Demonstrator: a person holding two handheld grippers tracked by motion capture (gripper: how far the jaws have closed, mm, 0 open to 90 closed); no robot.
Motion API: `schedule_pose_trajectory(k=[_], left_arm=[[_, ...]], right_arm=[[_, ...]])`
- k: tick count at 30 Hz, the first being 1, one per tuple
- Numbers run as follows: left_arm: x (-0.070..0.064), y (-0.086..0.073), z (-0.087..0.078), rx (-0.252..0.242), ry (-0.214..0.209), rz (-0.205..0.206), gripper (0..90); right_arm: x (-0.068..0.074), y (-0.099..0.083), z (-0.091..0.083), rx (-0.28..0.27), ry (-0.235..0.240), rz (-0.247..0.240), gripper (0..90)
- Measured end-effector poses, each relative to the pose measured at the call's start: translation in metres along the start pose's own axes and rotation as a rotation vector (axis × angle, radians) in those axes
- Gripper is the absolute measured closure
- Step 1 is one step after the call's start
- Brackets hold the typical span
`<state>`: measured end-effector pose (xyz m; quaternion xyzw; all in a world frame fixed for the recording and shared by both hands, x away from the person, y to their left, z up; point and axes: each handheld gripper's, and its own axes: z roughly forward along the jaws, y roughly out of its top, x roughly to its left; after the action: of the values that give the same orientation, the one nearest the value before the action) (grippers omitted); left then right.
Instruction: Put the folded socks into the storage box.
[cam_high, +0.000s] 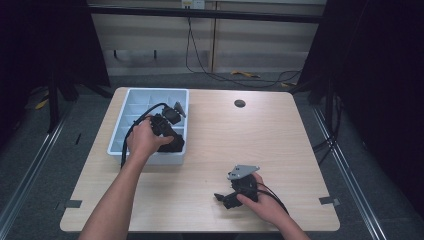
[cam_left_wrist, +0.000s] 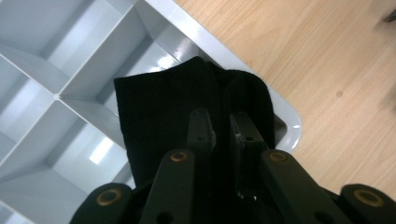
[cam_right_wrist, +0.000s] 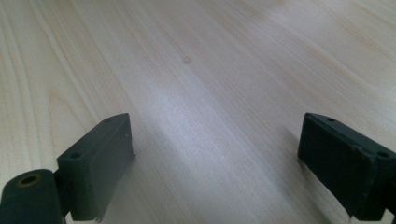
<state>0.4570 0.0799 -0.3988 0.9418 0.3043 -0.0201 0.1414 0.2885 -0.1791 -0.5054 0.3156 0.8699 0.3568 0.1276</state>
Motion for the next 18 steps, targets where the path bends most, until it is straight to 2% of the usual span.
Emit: schedule_pose_trajectory(k=[7, 18], left_arm=[[0.001, -0.001, 0.008, 0.009, -0.015, -0.011, 80.8], [0.0, -0.002, 0.013, 0.015, -0.01, -0.006, 80.5]], right_arm=[[0.0, 0.0, 0.0, 0.0, 0.001, 0.0, 9.6], [0.0, 0.0, 0.0, 0.0, 0.001, 0.0, 9.7]])
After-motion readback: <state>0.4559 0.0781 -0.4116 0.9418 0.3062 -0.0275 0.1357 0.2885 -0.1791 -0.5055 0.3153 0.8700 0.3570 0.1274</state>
